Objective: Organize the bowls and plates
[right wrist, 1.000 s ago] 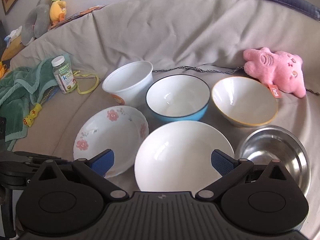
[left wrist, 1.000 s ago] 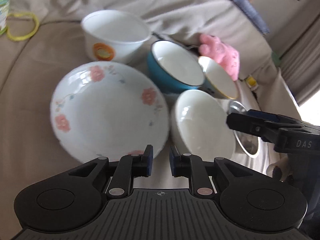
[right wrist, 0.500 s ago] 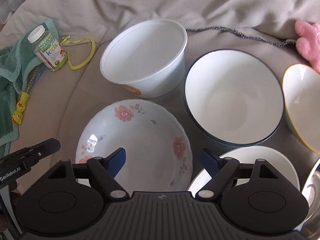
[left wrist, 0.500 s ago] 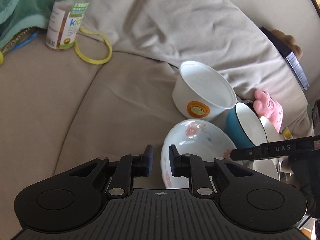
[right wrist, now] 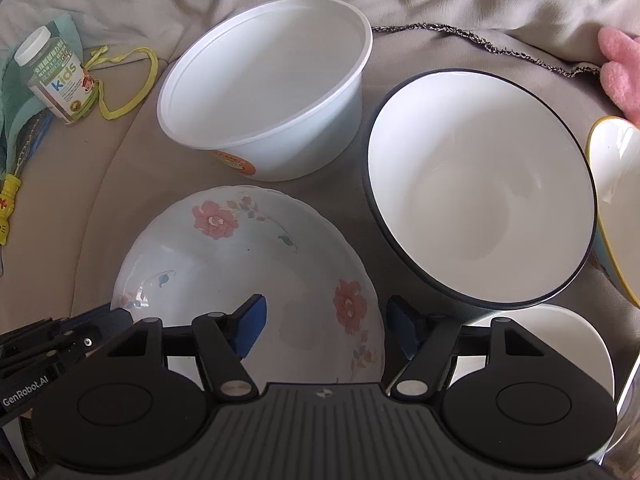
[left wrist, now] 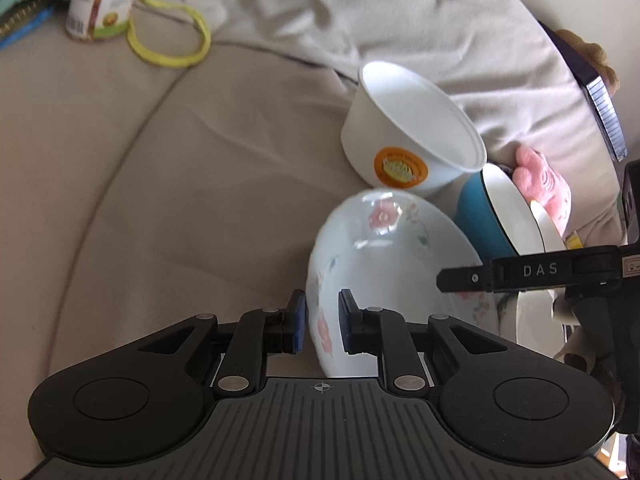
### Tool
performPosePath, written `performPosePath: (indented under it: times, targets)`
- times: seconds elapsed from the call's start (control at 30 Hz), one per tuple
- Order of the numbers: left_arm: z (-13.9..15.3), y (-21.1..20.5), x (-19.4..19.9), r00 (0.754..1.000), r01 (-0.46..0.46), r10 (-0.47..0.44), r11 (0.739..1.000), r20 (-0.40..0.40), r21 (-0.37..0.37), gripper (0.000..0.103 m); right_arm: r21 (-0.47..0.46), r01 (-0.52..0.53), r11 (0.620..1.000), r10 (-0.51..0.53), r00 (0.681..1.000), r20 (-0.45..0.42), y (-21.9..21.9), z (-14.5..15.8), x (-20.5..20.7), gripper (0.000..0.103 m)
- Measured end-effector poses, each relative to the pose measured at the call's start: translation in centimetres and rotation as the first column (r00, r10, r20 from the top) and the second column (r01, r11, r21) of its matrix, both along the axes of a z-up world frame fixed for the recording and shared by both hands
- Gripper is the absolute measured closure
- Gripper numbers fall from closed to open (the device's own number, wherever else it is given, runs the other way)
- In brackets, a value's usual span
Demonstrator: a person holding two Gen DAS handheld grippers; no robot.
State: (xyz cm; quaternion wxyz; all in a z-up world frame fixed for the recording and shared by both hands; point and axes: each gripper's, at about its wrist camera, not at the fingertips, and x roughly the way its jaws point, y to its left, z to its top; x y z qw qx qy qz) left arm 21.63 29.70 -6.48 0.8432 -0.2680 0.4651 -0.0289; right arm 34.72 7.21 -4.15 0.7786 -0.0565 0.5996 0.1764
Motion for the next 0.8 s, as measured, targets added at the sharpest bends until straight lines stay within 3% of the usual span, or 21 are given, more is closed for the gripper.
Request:
performPosePath:
  times: [0.2,0.47,0.63,0.8]
  targets:
    - [-0.4,-0.2,0.1,1.0,0.012,-0.012,1.0,-0.021,-0.027,0.078,-0.026,-0.003,1.0,0.003,1.0,0.017,0.6,-0.4,-0.3,0.033]
    - [0.5,0.6,0.9,1.0,-0.008,0.007,0.995,0.018,0.095,0.071,0.003,-0.009,1.0,0.009,0.999,-0.034,1.8,-0.7,-1.6,0.03]
    - [0.2,1.3,1.2,0.999,-0.029,0.027,0.996,0.018,0.082,0.071,0.016,-0.02,1.0,0.02,1.0,-0.02,2.3,-0.6,-2.1,0.029]
    - [1.9,0.8,-0.1,0.994,-0.063,0.047,0.984,0.098,0.169,0.071,0.045,-0.014,0.999,0.011,0.997,0.079,0.3,2.2,-3.8,0.03]
